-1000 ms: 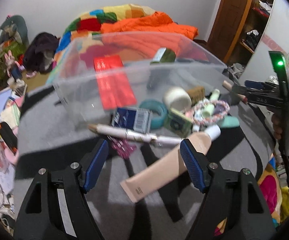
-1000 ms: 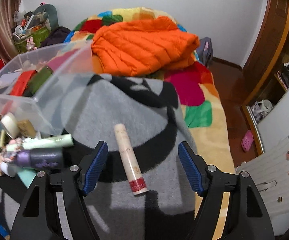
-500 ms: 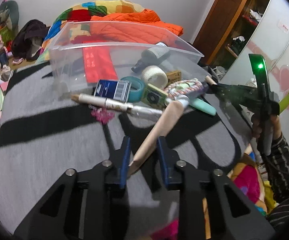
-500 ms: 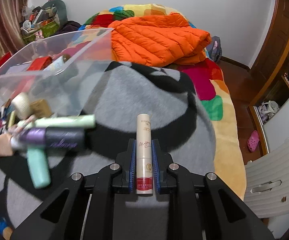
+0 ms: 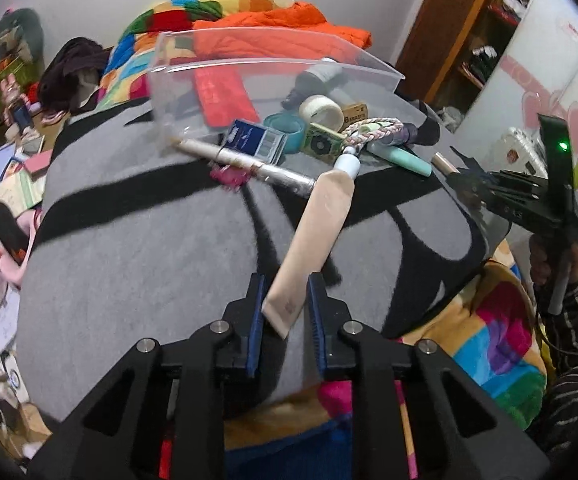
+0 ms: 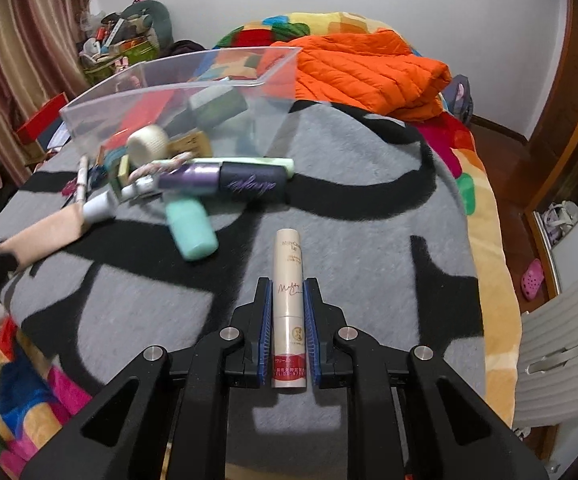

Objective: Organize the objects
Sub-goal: 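Carry both beige tubes with both grippers over the clear box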

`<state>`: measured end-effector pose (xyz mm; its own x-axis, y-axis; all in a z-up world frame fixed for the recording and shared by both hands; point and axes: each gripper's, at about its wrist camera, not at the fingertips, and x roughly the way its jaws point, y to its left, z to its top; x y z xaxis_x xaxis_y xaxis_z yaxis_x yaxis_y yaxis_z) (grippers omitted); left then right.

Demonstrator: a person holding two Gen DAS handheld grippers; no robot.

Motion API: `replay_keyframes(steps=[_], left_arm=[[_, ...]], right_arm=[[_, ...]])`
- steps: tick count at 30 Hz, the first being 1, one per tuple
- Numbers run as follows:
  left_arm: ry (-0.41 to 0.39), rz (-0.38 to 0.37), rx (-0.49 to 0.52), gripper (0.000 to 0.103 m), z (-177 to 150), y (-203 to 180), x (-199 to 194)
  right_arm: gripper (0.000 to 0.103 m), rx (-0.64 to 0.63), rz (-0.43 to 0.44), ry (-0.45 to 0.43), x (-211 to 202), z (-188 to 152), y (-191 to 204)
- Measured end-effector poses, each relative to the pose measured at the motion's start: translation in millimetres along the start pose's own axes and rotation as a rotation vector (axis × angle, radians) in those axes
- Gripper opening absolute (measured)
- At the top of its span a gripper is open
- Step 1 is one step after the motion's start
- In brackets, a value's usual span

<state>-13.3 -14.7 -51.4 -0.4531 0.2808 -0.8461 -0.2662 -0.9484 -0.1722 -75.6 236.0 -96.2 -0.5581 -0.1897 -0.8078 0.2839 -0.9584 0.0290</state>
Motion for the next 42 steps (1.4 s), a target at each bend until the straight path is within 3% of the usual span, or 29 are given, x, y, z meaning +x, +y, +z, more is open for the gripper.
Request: replay_keyframes(steps=[4,13,22,30,42], left_arm=[[0.036,-0.015,0.079,0.025,25,-12,18],[0.101,-0.058,0.177,0.025,56,-41,48],[0.103,-0.021,0.173,0.025,76,-55,72],[0.051,0.019,0.166,0.02,75,-60,71],[-0.167,0.001,0.047,0.02,82,-39,-10]], right_arm=[[0.014,-0.001,0.032,0.008,0,0,1],[0.014,0.011,0.071,0.009,3,2,-3],[0.014,0.008,0.054,-0.011,10,8,2],[0.014,0.028,0.041,-0.039,1,7,3],[0.014,0.047,0.063,-0.194,-43,46,12]])
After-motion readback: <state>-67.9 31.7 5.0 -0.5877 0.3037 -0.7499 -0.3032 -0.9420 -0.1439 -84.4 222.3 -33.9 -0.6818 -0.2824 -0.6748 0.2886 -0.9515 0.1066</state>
